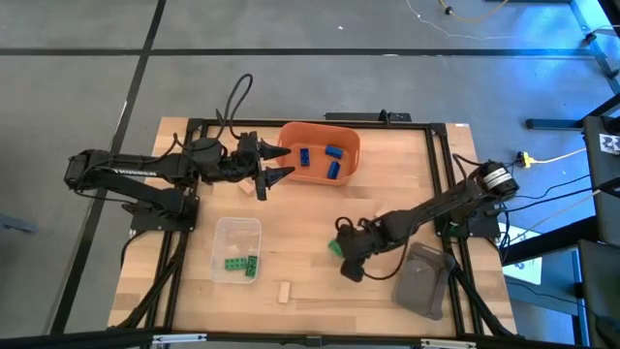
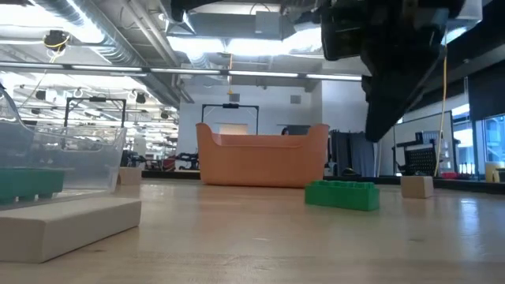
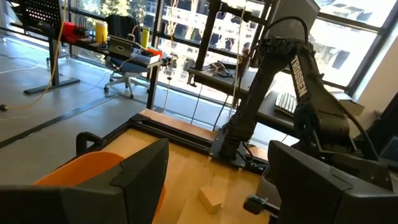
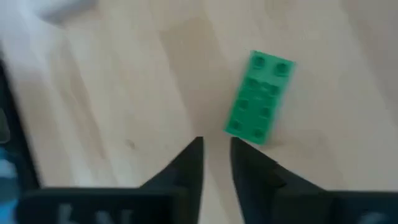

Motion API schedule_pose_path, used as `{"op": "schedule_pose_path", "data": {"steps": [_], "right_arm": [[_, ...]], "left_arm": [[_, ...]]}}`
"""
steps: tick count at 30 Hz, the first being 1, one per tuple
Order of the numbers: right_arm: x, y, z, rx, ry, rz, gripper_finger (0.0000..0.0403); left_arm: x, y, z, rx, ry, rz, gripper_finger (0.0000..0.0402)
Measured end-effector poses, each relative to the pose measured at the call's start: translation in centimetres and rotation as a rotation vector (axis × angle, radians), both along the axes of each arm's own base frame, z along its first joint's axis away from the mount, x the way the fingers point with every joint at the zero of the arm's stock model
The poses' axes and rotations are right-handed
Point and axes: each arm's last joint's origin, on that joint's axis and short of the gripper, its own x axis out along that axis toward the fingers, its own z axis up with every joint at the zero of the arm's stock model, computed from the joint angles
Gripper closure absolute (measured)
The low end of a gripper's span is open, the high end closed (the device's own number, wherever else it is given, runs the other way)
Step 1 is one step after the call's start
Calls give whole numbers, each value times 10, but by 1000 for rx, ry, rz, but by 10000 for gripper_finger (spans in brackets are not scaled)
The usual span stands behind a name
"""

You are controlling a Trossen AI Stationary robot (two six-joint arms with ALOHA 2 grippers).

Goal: Sort & place blocks by color
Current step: Put the green game piece into the transparent bin

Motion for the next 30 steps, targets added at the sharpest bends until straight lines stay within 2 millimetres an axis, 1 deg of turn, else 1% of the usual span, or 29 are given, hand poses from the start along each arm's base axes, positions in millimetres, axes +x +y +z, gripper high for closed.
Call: {"op": "schedule_pose_path", "data": {"steps": [3,6,9,11,13,18,25,30], "right_arm": [[-1,-1,-5,43,-35,-97,263],[-3,-5,-9,25,-29,-238,203],[-4,-5,-10,17,-20,-264,153],[-4,-5,-10,7,-30,-249,130],[-3,-5,-10,-11,-42,-258,120],[-2,-6,-13,-59,-56,-275,116],[2,-5,-34,-100,-4,-275,116],[7,-3,-46,-109,3,-265,116]], "left_arm": [[0,0,0,0,0,0,134],[0,0,0,0,0,0,134],[0,0,0,0,0,0,134],[0,0,0,0,0,0,134],[0,0,0,0,0,0,134],[0,0,0,0,0,0,134],[0,0,0,0,0,0,134],[0,0,0,0,0,1,134]]}}
